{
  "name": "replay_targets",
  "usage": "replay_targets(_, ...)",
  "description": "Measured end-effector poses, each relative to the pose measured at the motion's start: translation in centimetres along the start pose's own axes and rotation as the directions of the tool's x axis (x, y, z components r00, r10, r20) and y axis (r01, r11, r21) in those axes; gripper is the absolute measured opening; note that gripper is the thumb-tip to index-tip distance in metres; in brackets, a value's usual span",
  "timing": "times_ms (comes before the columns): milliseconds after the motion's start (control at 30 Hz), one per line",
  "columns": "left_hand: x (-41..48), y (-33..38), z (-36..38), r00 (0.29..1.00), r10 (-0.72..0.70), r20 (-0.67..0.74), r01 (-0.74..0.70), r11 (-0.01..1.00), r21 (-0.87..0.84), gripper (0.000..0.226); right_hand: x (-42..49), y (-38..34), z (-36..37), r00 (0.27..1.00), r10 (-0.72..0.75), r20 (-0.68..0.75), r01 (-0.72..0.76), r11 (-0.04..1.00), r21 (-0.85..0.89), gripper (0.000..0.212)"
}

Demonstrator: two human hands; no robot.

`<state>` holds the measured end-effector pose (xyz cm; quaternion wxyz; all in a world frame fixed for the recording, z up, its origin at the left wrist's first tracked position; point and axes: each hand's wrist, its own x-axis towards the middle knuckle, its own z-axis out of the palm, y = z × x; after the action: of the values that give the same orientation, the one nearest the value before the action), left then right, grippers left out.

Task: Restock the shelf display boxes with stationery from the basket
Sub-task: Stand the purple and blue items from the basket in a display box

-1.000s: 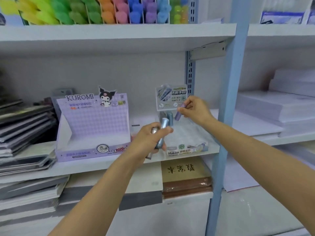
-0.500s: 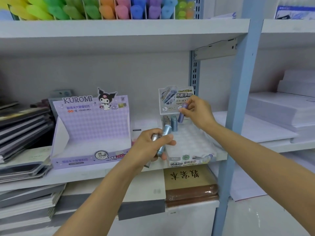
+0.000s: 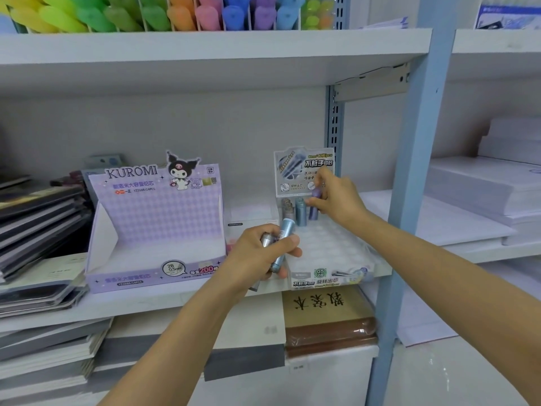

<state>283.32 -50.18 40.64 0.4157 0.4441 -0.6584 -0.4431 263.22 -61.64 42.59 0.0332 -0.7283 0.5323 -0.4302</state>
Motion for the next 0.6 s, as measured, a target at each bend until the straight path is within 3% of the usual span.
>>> replay_targets(267, 0.1, -0.4, -0.1, 1.0, 0.013, 0.0, -0.013, 0.999, -0.052, 0.021, -0.1, 0.4, -0.8, 0.987, -0.156, -0.043, 0.147, 0.977, -0.155, 0.013)
replay_targets(433, -0.1, -0.3, 0.1, 1.0, 0.029, -0.006, -0.03, 0.997, -0.065, 0.021, -1.0, 0.9, -0.1, 0.991, -0.109, 0.072, 0.124, 0.96, -0.249, 0.019)
replay_targets(500, -0.1, -0.1, 0.1, 0.999, 0.048, -0.01, -0.048, 0.997, -0.06, 0.019, -1.2, 0.4, -0.4, 0.996, -0.074, 0.05, 0.082, 0.98, -0.184, 0.021)
replay_targets(600, -0.2, 0.1, 0.0, 0.997, 0.075, -0.015, -0.076, 0.996, -0.047, 0.016, -1.9, -1.4, -1.8, 0.996, -0.078, -0.042, 0.083, 0.987, 0.135, 0.018)
